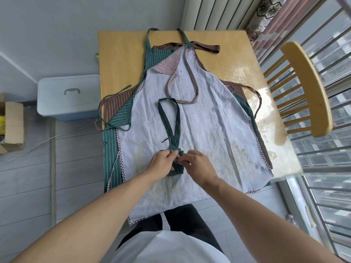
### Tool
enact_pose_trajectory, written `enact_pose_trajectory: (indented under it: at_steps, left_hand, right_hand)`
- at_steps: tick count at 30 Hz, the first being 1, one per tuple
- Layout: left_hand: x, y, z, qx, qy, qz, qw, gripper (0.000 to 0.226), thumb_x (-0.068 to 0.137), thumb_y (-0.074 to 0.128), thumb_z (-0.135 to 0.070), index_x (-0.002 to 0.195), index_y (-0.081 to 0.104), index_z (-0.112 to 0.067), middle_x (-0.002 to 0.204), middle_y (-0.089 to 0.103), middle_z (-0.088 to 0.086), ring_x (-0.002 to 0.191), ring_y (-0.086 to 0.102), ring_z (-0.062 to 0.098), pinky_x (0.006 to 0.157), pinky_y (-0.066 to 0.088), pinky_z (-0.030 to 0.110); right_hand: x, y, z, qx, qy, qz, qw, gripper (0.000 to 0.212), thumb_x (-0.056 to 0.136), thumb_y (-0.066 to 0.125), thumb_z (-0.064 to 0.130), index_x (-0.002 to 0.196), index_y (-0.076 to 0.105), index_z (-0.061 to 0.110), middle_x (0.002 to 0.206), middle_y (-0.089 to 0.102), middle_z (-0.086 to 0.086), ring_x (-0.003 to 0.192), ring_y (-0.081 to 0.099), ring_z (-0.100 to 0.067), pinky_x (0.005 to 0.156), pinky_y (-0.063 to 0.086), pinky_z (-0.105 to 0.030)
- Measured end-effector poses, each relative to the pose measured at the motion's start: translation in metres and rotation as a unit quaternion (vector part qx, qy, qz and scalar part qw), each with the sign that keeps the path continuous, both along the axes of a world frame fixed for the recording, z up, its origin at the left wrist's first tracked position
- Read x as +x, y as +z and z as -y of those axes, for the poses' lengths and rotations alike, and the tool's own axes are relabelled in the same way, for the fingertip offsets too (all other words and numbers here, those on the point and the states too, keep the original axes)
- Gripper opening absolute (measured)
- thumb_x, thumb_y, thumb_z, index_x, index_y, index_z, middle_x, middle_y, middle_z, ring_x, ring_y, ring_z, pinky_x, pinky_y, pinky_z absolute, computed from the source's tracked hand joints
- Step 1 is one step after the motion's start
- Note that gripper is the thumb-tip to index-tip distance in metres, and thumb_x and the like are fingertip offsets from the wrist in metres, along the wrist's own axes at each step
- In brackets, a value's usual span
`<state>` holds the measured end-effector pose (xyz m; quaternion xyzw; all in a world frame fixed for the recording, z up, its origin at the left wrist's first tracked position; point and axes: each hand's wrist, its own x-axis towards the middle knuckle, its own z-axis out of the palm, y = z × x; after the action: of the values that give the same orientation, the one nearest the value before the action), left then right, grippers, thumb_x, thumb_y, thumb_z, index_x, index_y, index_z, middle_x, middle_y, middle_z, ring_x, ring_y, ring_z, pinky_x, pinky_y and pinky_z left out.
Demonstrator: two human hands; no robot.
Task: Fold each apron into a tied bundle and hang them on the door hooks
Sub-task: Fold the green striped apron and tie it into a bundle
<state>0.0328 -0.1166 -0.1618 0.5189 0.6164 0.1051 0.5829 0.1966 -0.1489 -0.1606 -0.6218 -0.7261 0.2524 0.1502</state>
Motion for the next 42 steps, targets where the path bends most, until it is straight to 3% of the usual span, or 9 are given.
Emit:
enact_pose_trajectory:
  at_steps: [5, 9, 13, 17, 21, 25, 31, 37, 42]
  left_hand:
    - [0.000, 0.002, -0.001, 0.002, 0.005, -0.002, 1.000, 0.039, 0.106, 0.042, -0.042, 0.102, 0.070, -0.016, 0.089, 0.071, 0.000, 0.066, 0.067, 0.006, 0.057, 0.047, 0.019]
    - [-0.003, 0.001, 0.001, -0.011, 0.013, 0.016, 1.000, 0.010, 0.098, 0.059, -0.027, 0.106, 0.063, -0.021, 0.095, 0.073, -0.005, 0.075, 0.071, 0.009, 0.066, 0.052, 0.024]
    - [-0.007, -0.004, 0.007, -0.001, 0.009, 0.031, 0.999, 0.036, 0.083, 0.074, -0.006, 0.110, 0.060, -0.025, 0.096, 0.072, -0.008, 0.080, 0.069, 0.010, 0.073, 0.057, 0.026]
    - [-0.004, -0.010, 0.013, 0.035, 0.065, 0.021, 0.997, 0.034, 0.081, 0.080, -0.009, 0.103, 0.061, -0.027, 0.087, 0.074, -0.007, 0.075, 0.070, 0.006, 0.073, 0.057, 0.025]
    - [-0.001, -0.009, 0.019, 0.083, 0.061, 0.001, 0.995, 0.032, 0.085, 0.075, -0.011, 0.106, 0.059, -0.028, 0.088, 0.071, -0.011, 0.071, 0.068, 0.002, 0.069, 0.055, 0.017]
    - [0.001, -0.009, 0.024, 0.114, 0.057, -0.022, 0.992, 0.026, 0.085, 0.075, -0.013, 0.105, 0.063, -0.025, 0.091, 0.068, -0.011, 0.071, 0.067, 0.002, 0.069, 0.057, 0.018]
    - [-0.002, -0.016, 0.021, 0.167, -0.013, -0.047, 0.985, 0.015, 0.088, 0.071, -0.013, 0.094, 0.075, -0.026, 0.094, 0.064, -0.010, 0.084, 0.063, 0.011, 0.079, 0.055, 0.024]
    - [-0.001, -0.018, 0.016, 0.170, -0.040, -0.059, 0.983, 0.011, 0.090, 0.070, -0.015, 0.097, 0.076, -0.022, 0.099, 0.062, -0.008, 0.091, 0.059, 0.012, 0.085, 0.051, 0.025]
    - [0.000, -0.022, 0.018, 0.170, -0.023, -0.054, 0.984, 0.007, 0.090, 0.071, -0.015, 0.090, 0.074, -0.022, 0.095, 0.060, -0.010, 0.075, 0.057, 0.005, 0.074, 0.048, 0.017]
  right_hand:
    - [-0.001, -0.005, 0.006, 0.054, 0.025, 0.020, 0.998, 0.019, 0.090, 0.075, 0.011, 0.106, 0.080, 0.019, 0.070, 0.060, 0.002, 0.065, 0.057, -0.018, 0.059, 0.051, -0.025]
    - [-0.005, -0.007, 0.007, 0.061, 0.036, 0.048, 0.996, 0.017, 0.089, 0.076, 0.006, 0.102, 0.080, 0.015, 0.074, 0.064, 0.000, 0.069, 0.059, -0.020, 0.066, 0.058, -0.030]
    - [-0.009, -0.002, 0.008, 0.053, 0.010, 0.047, 0.997, 0.011, 0.086, 0.079, 0.007, 0.095, 0.081, 0.012, 0.077, 0.067, -0.001, 0.074, 0.063, -0.021, 0.071, 0.059, -0.031]
    - [-0.016, 0.001, 0.009, -0.054, -0.064, 0.005, 0.996, 0.019, 0.099, 0.064, 0.013, 0.109, 0.079, 0.018, 0.098, 0.068, -0.001, 0.097, 0.058, -0.016, 0.085, 0.037, -0.009]
    - [-0.021, -0.004, 0.009, -0.090, -0.106, 0.009, 0.990, 0.023, 0.101, 0.055, 0.012, 0.112, 0.075, 0.018, 0.101, 0.060, 0.004, 0.105, 0.054, -0.016, 0.082, 0.034, -0.011]
    - [-0.022, -0.001, 0.011, -0.022, -0.010, 0.062, 0.998, 0.025, 0.095, 0.058, 0.000, 0.105, 0.076, 0.013, 0.095, 0.065, 0.000, 0.091, 0.054, -0.018, 0.085, 0.049, -0.025]
    - [-0.011, 0.008, -0.001, 0.056, 0.085, 0.085, 0.991, 0.010, 0.077, 0.077, 0.002, 0.077, 0.078, 0.012, 0.068, 0.070, 0.003, 0.065, 0.060, -0.017, 0.069, 0.056, -0.033]
    - [-0.012, 0.000, 0.006, -0.061, -0.020, 0.036, 0.997, 0.018, 0.094, 0.061, 0.016, 0.112, 0.064, 0.015, 0.096, 0.075, 0.001, 0.094, 0.062, -0.016, 0.082, 0.054, -0.030]
    - [-0.014, 0.000, 0.008, -0.093, -0.113, -0.005, 0.989, 0.016, 0.094, 0.066, 0.021, 0.107, 0.074, 0.019, 0.099, 0.076, 0.005, 0.096, 0.067, -0.014, 0.087, 0.055, -0.028]
